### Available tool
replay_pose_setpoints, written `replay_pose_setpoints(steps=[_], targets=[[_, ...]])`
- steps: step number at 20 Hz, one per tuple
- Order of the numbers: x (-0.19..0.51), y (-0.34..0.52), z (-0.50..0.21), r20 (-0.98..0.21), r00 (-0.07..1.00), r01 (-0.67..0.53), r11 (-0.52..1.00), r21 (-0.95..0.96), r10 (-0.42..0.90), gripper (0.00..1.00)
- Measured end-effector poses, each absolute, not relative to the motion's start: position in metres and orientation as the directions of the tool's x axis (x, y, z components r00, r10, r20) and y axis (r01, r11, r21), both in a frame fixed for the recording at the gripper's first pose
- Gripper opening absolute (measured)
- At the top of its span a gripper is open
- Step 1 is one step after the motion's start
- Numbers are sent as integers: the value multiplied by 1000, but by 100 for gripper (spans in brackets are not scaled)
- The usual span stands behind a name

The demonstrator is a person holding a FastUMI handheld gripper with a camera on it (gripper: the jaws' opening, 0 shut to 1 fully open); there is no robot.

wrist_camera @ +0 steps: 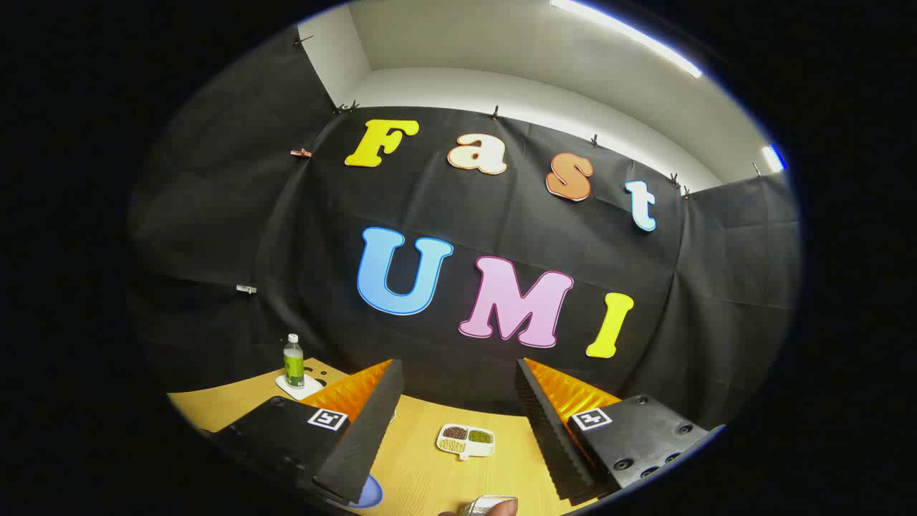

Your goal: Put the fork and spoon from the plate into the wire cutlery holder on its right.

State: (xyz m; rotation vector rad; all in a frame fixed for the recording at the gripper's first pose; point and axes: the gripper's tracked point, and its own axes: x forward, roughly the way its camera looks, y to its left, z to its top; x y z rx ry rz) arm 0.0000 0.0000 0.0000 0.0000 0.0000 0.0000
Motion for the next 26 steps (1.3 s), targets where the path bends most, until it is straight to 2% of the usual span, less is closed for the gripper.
replay_pose_setpoints(steps=[20,26], targets=[[-7,0,2,-5,999,-44,999,5,44,97],[-14,27,-15,-72,990,-116,991,72,121,97]])
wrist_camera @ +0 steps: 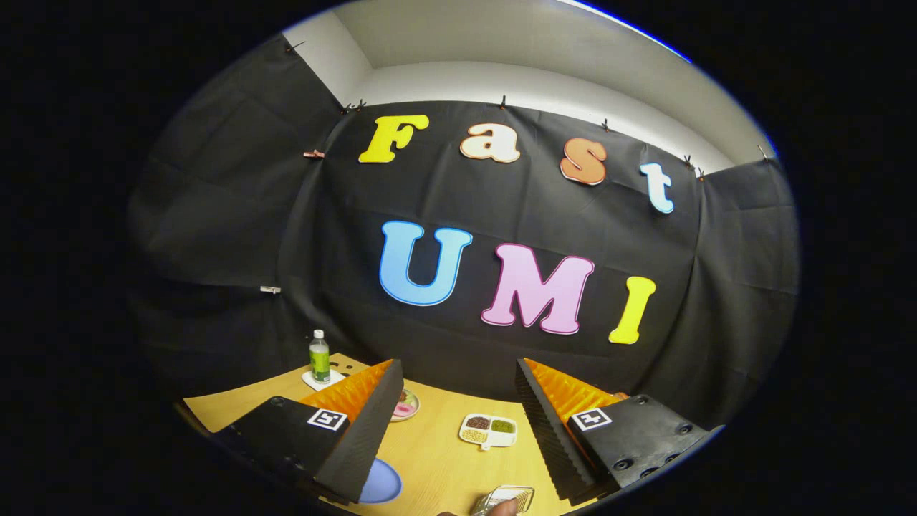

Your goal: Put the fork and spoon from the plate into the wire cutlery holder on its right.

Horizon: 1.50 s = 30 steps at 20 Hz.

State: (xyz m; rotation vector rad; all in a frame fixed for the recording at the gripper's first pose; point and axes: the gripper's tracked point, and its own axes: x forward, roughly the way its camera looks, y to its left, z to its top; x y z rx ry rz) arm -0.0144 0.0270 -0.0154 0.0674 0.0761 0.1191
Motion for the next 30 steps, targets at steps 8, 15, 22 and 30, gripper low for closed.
replay_pose_setpoints(steps=[8,15,22,30], targets=[[-61,142,-130,-507,740,-373,897,239,443,97],[-109,195,-244,-742,447,-397,854,336,500,94],[-115,223,-337,-848,296,-340,878,337,440,73],[-111,235,-391,-910,221,-184,932,313,350,46]])
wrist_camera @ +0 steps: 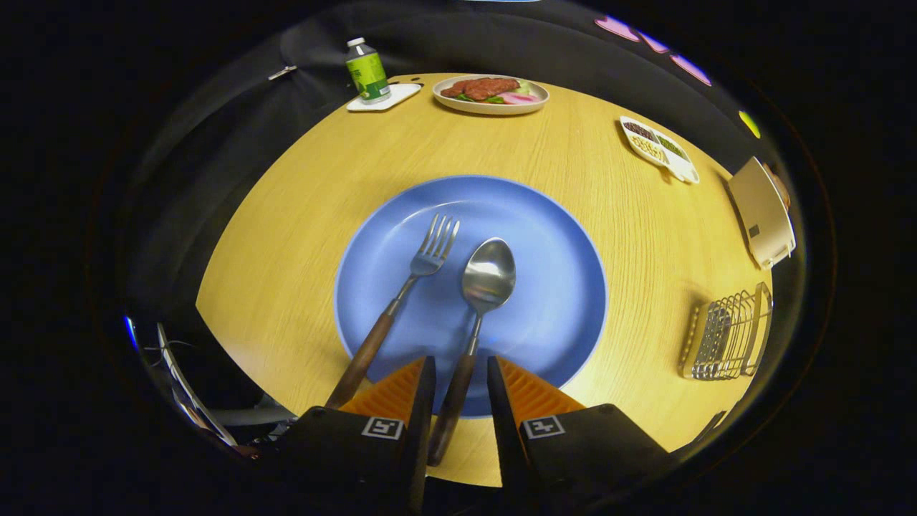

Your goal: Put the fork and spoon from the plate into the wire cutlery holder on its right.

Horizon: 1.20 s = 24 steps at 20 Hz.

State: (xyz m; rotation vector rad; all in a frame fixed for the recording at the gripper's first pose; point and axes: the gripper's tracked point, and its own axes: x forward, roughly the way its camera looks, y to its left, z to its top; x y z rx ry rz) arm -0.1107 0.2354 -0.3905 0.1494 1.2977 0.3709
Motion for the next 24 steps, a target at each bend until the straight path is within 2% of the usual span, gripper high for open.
replay_pose_setpoints(steps=[1,2,4,14,17,24], targets=[[-112,233,-395,-922,202,-153,941,303,330,45],[-109,227,-393,-921,216,-136,944,300,324,19],[-108,226,-394,-921,226,-123,947,296,317,11],[-82,214,-356,-862,325,-70,919,389,389,9],[-76,205,-335,-836,363,-92,909,407,411,9],[-79,131,-293,-806,413,-94,900,426,425,9]])
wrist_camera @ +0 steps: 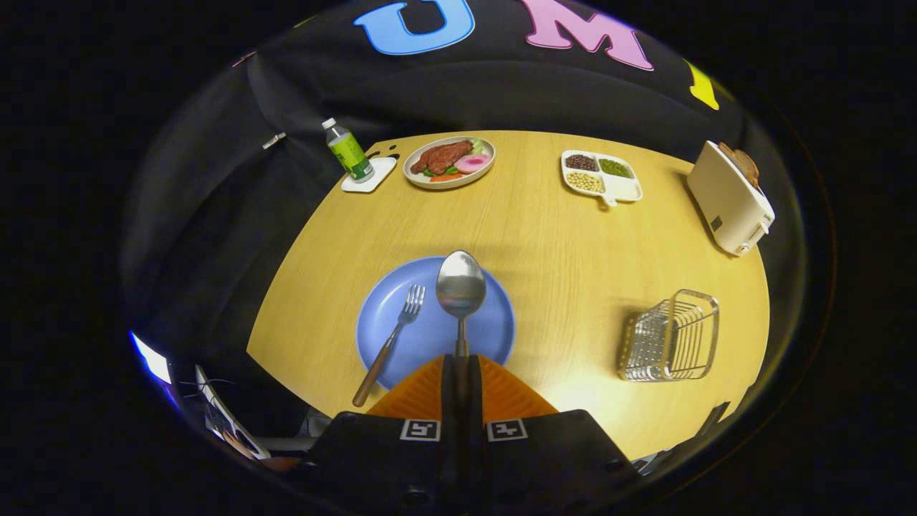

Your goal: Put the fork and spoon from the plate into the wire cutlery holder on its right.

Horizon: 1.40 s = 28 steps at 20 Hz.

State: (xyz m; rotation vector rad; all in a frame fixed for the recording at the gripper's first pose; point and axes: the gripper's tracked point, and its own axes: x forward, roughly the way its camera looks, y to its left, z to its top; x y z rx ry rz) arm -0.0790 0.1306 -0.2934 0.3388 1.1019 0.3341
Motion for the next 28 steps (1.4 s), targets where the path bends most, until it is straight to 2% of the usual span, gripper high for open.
replay_pose_setpoints(steps=[4,11,19,28], targets=[[-93,46,-288,-837,408,-45,924,381,365,9],[-123,-61,-306,-912,291,9,952,305,289,9],[-125,-61,-339,-922,125,64,925,375,366,9],[-107,-64,-366,-946,89,62,946,317,311,11]])
